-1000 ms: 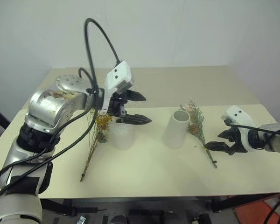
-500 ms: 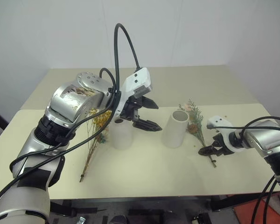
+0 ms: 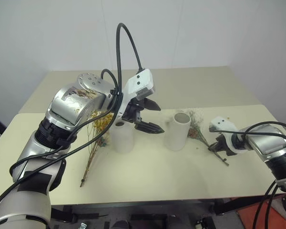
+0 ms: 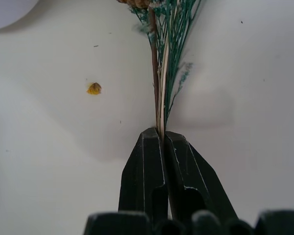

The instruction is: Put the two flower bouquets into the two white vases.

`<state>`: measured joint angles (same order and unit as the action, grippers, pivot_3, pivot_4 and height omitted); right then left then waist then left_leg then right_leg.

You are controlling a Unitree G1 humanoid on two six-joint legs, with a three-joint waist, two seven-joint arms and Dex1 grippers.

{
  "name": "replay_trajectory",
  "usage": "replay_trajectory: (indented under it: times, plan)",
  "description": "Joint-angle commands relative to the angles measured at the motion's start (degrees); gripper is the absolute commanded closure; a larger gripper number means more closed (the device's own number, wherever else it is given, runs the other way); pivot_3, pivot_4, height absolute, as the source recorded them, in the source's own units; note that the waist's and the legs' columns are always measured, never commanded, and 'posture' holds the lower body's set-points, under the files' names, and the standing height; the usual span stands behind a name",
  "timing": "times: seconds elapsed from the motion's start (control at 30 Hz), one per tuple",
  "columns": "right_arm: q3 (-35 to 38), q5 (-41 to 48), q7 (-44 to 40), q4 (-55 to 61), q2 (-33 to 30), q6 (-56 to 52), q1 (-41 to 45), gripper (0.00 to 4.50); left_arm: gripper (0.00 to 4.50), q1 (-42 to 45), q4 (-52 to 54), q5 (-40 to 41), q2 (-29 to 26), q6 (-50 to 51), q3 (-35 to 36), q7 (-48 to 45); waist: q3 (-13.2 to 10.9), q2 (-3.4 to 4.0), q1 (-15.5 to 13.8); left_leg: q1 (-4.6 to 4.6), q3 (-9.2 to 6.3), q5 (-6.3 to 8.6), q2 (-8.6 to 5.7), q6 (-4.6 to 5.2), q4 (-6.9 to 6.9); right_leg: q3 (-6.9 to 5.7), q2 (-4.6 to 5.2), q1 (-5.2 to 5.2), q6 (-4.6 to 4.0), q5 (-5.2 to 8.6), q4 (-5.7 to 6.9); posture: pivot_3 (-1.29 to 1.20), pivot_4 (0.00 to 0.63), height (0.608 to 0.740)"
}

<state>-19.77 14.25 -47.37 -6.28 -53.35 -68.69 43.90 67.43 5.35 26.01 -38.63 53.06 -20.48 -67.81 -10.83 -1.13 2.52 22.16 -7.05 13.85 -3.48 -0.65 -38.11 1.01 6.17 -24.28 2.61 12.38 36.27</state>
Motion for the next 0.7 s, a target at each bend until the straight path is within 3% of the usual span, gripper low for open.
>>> replay_trajectory:
  times: [0.03, 0.13, 0.27, 0.37, 0.43, 0.7]
  plan:
    - [5.67, 0.68, 2.34, -0.71, 1.29, -3.87, 0.19, 4.45, 0.00, 0.49, 0.37, -0.96, -0.54, -1.90, 1.46, -0.71, 0.00, 0.00, -0.02, 0.00, 0.00, 0.00, 0.00, 0.00, 0.00, 0.01, 0.00, -0.01, -0.01, -0.01, 0.00, 0.00, 0.150, 0.740]
    - [12.57, 1.25, 5.95, -1.98, 3.81, -6.54, 1.40, 4.45, 0.00, 0.58, 0.10, -1.37, -0.48, -2.42, 1.58, -1.23, 0.00, 0.00, -0.06, 0.02, 0.00, 0.00, -0.01, 0.00, 0.00, 0.01, 0.00, -0.03, -0.07, -0.04, 0.01, 0.00, 0.150, 0.740]
    - [29.37, 1.36, 16.21, -2.79, 11.41, -5.86, 4.29, 4.45, 0.00, 0.59, -0.74, -1.92, -0.55, -3.44, 1.73, -1.94, 0.00, 0.01, -0.03, 0.02, 0.01, 0.00, -0.04, 0.00, 0.00, 0.09, 0.00, -0.07, -0.13, -0.11, 0.04, 0.00, 0.150, 0.740]
    - [43.06, 3.77, 23.31, 1.45, 19.17, 3.86, 5.13, 4.45, 0.00, 0.53, -1.12, -2.03, -0.74, -4.11, 1.93, -2.62, 0.01, 0.01, -0.10, 0.00, 0.02, -0.01, -0.04, 0.00, 0.00, 0.13, 0.00, -0.12, -0.15, -0.13, 0.19, 0.00, 0.150, 0.740]
    - [48.16, 6.75, 23.98, 5.71, 23.52, 12.06, 4.65, 4.45, 0.00, 0.46, -1.32, -2.05, -0.92, -4.58, 1.85, -3.25, 0.01, 0.02, -0.12, 0.02, 0.02, -0.01, -0.04, 0.00, 0.00, 0.12, 0.00, -0.17, -0.14, -0.12, 0.39, 0.00, 0.150, 0.740]
    - [48.62, 19.19, 20.68, 18.05, 30.32, 19.84, 6.15, 4.45, 0.00, -0.17, -1.39, -2.43, -1.08, -5.24, 1.62, -4.51, 0.02, 0.05, 0.24, -0.07, 0.07, -0.01, -0.05, 0.00, 0.00, 0.23, 0.00, -0.20, -0.14, -0.12, 0.47, 0.00, 0.150, 0.740]
